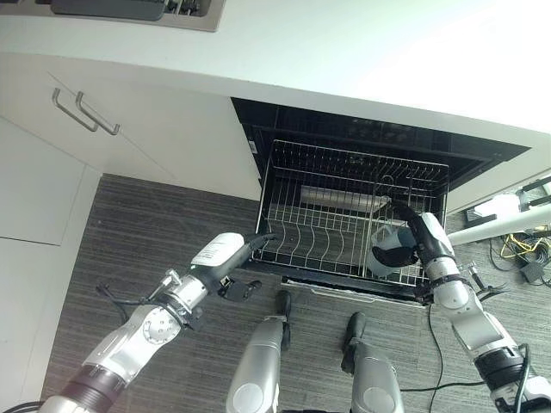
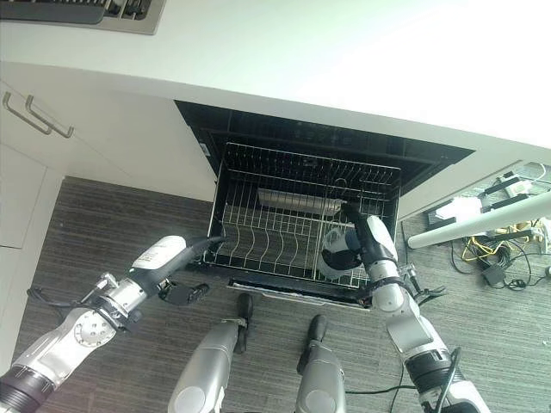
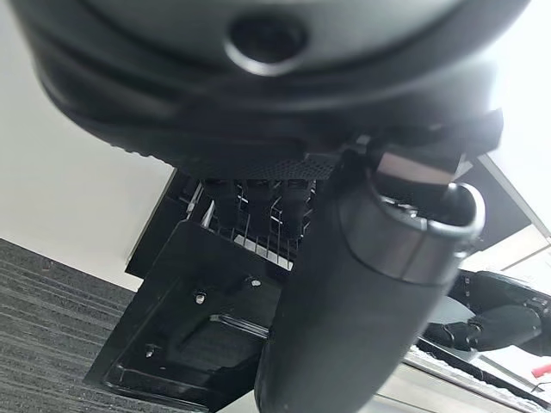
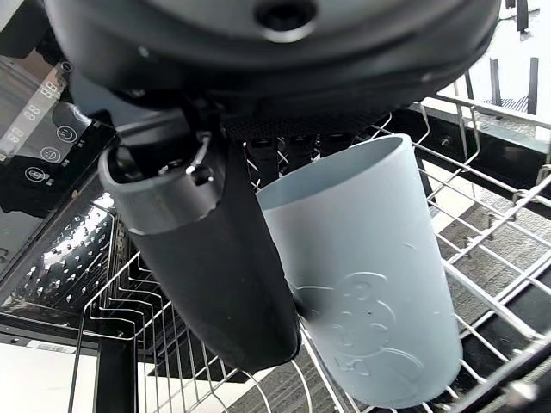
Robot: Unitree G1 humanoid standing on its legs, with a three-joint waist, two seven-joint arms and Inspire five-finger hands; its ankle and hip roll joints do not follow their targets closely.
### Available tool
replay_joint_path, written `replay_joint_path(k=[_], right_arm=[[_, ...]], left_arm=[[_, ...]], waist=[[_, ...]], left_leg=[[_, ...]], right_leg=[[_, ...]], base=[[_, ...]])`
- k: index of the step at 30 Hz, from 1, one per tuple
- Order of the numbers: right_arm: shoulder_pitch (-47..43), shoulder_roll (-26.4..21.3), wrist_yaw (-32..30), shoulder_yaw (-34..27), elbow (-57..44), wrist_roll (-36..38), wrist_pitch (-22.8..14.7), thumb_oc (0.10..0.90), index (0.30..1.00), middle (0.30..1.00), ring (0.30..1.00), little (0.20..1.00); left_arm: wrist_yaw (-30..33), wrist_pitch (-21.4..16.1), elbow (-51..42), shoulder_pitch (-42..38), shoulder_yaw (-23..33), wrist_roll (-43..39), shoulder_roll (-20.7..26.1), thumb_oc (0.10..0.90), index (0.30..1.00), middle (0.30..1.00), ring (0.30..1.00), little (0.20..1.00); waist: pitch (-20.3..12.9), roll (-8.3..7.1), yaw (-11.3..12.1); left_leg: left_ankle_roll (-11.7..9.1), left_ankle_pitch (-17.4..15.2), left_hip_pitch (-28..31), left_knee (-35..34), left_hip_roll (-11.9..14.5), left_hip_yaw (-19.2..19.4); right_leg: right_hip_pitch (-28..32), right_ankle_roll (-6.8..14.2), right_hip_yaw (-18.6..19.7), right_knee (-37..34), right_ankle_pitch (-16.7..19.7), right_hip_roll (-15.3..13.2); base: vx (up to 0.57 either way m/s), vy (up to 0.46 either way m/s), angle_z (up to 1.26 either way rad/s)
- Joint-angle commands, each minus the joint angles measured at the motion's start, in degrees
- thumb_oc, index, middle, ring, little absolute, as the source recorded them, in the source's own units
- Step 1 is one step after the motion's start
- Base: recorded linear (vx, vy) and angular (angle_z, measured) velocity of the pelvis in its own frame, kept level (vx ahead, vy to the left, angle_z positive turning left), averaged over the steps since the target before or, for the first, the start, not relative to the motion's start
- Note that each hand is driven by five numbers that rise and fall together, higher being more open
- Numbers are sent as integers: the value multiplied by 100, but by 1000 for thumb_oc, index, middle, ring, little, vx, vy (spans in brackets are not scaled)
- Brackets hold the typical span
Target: Place the dishes in the dishwasher.
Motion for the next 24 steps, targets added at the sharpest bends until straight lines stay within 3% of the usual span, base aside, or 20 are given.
replay_joint_path(k=[1,10,13,18,20,24], right_arm=[[138,-544,-39,-275,-360,-155,-106,800,900,900,900,900],[438,-536,152,-706,-1345,675,-553,800,900,900,900,900],[527,-536,198,-810,-1614,657,-583,800,900,900,900,900],[565,-508,24,-876,-1792,723,-1057,800,900,900,900,900],[496,-532,157,-824,-1783,561,-719,800,900,900,900,900],[451,-498,-351,-712,-1633,472,-1111,800,900,900,900,900]], left_arm=[[7,-204,-686,170,293,-209,-47,800,900,900,900,900],[-8,-76,-839,338,445,-180,-73,800,900,900,900,900],[-29,-73,-869,389,498,-189,-80,800,900,900,900,900],[33,13,-907,435,447,-178,-115,800,900,900,900,900],[5,-3,-861,363,397,-170,-116,800,900,900,900,900],[112,-20,-789,374,299,-123,-163,800,900,900,900,900]], waist=[[-433,121,-53],[-434,134,-183],[-443,134,-211],[-485,146,-240],[-480,160,-229],[-479,190,-219]], left_leg=[[-146,-580,552,-442,547,645],[-175,-581,517,-442,591,723],[-183,-586,519,-442,599,742],[-191,-602,533,-442,598,765],[-192,-599,519,-442,588,749],[-183,-593,534,-442,587,746]], right_leg=[[-215,9,190,604,-777,147],[-257,18,241,604,-816,182],[-270,25,257,604,-820,179],[-264,39,263,604,-836,154],[-278,31,283,604,-839,152],[-245,21,262,604,-846,134]], base=[[0,0,0],[0,0,0],[-2,6,-1],[7,15,-5],[-6,9,-2],[8,2,0]])
